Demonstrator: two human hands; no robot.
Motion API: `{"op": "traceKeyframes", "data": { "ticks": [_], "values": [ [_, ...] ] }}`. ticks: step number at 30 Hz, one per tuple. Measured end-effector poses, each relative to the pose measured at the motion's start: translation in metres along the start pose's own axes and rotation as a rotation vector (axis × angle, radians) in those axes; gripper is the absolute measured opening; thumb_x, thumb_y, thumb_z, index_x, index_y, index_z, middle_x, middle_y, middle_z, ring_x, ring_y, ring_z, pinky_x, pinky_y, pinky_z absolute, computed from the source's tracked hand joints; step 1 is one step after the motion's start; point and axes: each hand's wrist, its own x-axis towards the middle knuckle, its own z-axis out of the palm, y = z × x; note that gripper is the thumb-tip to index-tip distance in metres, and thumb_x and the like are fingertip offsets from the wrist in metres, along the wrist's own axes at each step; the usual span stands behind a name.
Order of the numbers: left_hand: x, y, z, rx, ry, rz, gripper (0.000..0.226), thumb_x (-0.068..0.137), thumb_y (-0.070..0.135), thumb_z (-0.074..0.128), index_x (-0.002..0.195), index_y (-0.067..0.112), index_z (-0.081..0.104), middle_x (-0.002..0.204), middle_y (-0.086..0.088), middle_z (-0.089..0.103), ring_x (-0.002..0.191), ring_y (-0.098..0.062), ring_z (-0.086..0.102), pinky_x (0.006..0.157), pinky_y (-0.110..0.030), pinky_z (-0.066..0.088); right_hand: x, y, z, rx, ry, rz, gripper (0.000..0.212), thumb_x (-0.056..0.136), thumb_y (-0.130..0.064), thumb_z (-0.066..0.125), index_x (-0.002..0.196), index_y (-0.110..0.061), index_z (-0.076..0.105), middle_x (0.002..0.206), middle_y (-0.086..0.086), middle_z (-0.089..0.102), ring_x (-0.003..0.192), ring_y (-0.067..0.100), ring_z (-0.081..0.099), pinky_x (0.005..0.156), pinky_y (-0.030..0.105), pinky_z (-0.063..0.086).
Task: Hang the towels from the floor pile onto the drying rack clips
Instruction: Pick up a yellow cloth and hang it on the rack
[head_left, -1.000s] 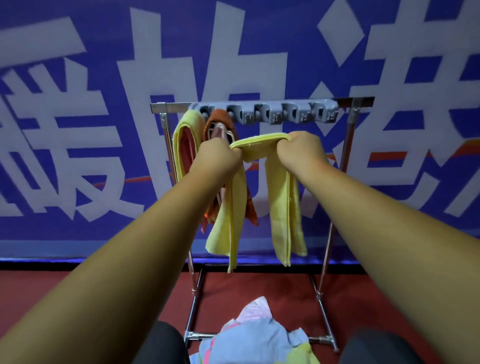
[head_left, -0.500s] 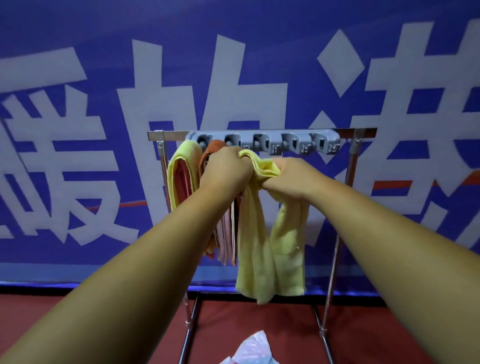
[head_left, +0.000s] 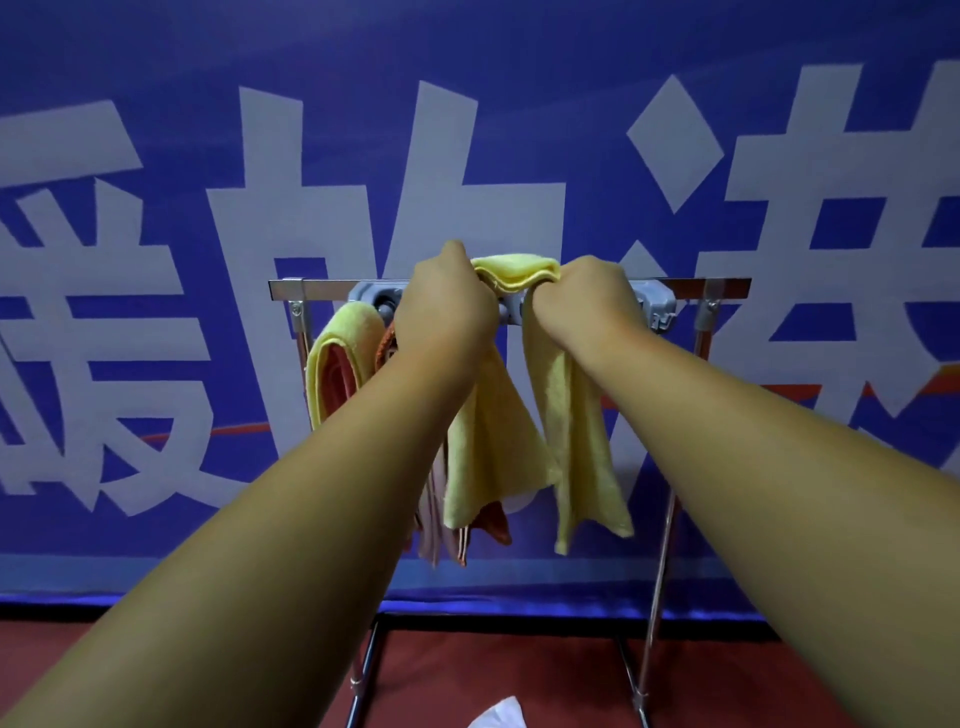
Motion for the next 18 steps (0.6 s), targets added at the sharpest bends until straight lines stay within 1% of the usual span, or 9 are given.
{"op": "traceKeyframes", "data": {
  "ticks": [2,4,5,7,9,12,15,16,18],
  "values": [
    [0.009,-0.003,0.003,0.067,-0.021,-0.017,0.024,0.094,0.003,0.060,0.107,0.014,0.043,0.078,-0.007,0.044,0.084,-0.032,0.057,0.071,-0.041,0.049,0.005,-0.009,0.007,0.003,0.000,-0.036,0.021,0.095,-0.022,0.053,0.077,-0.012,0.054,0.086,0.013,0.062,0.077,0.030,0.062,0.069,0.036,0.052],
    [0.017,-0.010,0.010,0.129,-0.044,-0.026,0.029,0.095,0.007,0.066,0.107,0.014,0.041,0.076,-0.006,0.042,0.086,-0.033,0.057,0.075,-0.043,0.049,0.008,-0.013,0.014,-0.027,-0.012,-0.046,0.018,0.094,-0.022,0.054,0.088,-0.009,0.063,0.090,0.013,0.066,0.077,0.032,0.065,0.073,0.038,0.058],
    [0.019,-0.014,0.014,0.169,-0.061,-0.028,0.029,0.095,0.008,0.068,0.109,0.014,0.044,0.078,-0.007,0.045,0.089,-0.034,0.059,0.075,-0.043,0.047,0.008,-0.014,0.017,-0.049,-0.020,-0.048,0.018,0.095,-0.022,0.054,0.092,-0.008,0.065,0.091,0.013,0.066,0.076,0.031,0.064,0.071,0.037,0.057],
    [0.021,-0.021,0.022,0.242,-0.071,-0.032,0.029,0.096,0.008,0.068,0.119,0.009,0.050,0.087,-0.011,0.054,0.091,-0.034,0.062,0.072,-0.042,0.046,0.008,-0.014,0.025,-0.093,-0.041,-0.079,0.018,0.098,-0.022,0.052,0.095,-0.009,0.064,0.092,0.011,0.063,0.071,0.026,0.058,0.059,0.030,0.045],
    [0.020,-0.026,0.027,0.275,-0.068,-0.009,0.031,0.097,0.011,0.062,0.126,0.010,0.054,0.082,-0.008,0.049,0.082,-0.031,0.058,0.068,-0.041,0.049,0.006,-0.013,0.032,-0.115,-0.042,-0.104,0.020,0.099,-0.024,0.050,0.094,-0.010,0.064,0.087,0.009,0.061,0.068,0.024,0.055,0.053,0.030,0.038],
    [0.017,-0.030,0.028,0.322,-0.148,0.003,0.033,0.096,0.013,0.059,0.128,0.016,0.058,0.078,-0.005,0.044,0.083,-0.031,0.059,0.071,-0.042,0.054,0.006,-0.009,0.041,-0.124,-0.017,-0.112,0.021,0.098,-0.024,0.051,0.092,-0.010,0.065,0.080,0.008,0.059,0.070,0.025,0.056,0.052,0.030,0.038],
    [0.016,-0.028,0.027,0.395,-0.216,0.004,0.040,0.095,0.011,0.064,0.134,0.016,0.057,0.096,-0.010,0.055,0.097,-0.035,0.064,0.070,-0.043,0.051,0.007,-0.008,0.048,-0.176,-0.028,-0.110,0.019,0.097,-0.025,0.054,0.093,-0.010,0.065,0.088,0.009,0.062,0.074,0.028,0.060,0.053,0.031,0.039],
    [0.015,-0.029,0.027,0.427,-0.229,0.007,0.041,0.095,0.010,0.066,0.135,0.015,0.058,0.099,-0.011,0.056,0.093,-0.035,0.063,0.066,-0.042,0.047,0.007,-0.007,0.050,-0.194,-0.035,-0.108,0.017,0.096,-0.025,0.055,0.093,-0.011,0.064,0.090,0.010,0.063,0.073,0.028,0.060,0.053,0.030,0.040],
    [0.009,-0.029,0.029,0.474,-0.215,0.034,0.035,0.095,0.009,0.067,0.129,0.012,0.062,0.087,-0.008,0.050,0.072,-0.029,0.053,0.062,-0.039,0.043,0.007,-0.004,0.054,-0.237,-0.054,-0.105,0.014,0.096,-0.024,0.057,0.094,-0.012,0.064,0.090,0.008,0.061,0.070,0.026,0.059,0.054,0.031,0.042]
  ]
}}
